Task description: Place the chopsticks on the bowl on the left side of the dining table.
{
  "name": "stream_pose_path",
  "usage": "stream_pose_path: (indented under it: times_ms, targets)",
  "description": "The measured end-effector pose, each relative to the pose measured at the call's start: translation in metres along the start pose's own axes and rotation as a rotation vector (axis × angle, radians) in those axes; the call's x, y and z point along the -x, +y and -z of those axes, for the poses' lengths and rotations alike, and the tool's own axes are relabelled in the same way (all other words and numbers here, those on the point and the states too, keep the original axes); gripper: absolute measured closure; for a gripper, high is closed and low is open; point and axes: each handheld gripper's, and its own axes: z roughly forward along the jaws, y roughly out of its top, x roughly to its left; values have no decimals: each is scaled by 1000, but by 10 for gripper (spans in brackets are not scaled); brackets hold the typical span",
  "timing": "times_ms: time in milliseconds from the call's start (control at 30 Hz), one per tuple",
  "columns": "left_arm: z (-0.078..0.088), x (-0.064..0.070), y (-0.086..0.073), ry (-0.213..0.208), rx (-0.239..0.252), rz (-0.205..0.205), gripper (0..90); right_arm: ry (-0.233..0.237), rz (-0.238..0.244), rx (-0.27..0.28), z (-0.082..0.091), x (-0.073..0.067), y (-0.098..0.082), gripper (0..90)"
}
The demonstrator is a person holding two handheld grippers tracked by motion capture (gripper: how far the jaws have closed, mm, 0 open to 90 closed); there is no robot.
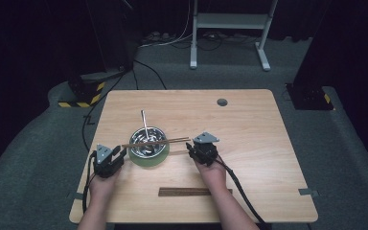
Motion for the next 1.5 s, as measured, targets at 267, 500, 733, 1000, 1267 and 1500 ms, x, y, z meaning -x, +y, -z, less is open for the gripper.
stream_pose_path:
  times_ms: [267,500,733,1000,1267,1500]
  targets:
    - [-2,-1,0,3,8,-3,711,-6,-8,-3,-4,-3,-2,707]
    - [-4,-3,0,5,15,30,718,1,-7,-1,-6,-5,-1,722]
    - [-5,-6,0,10,17,20,720,-2,-9,-4,-7,-8,0,714]
    - [-4,-5,0,18,14,11,735,-15,12,-10,-3,-8,-3,756]
    - [-4,-3,0,19,19,12,783,-29,22,-2,-2,-9,-2,819]
    - [-6,-5,0,24,31,5,797,-47,13,-4,-5,-8,1,837]
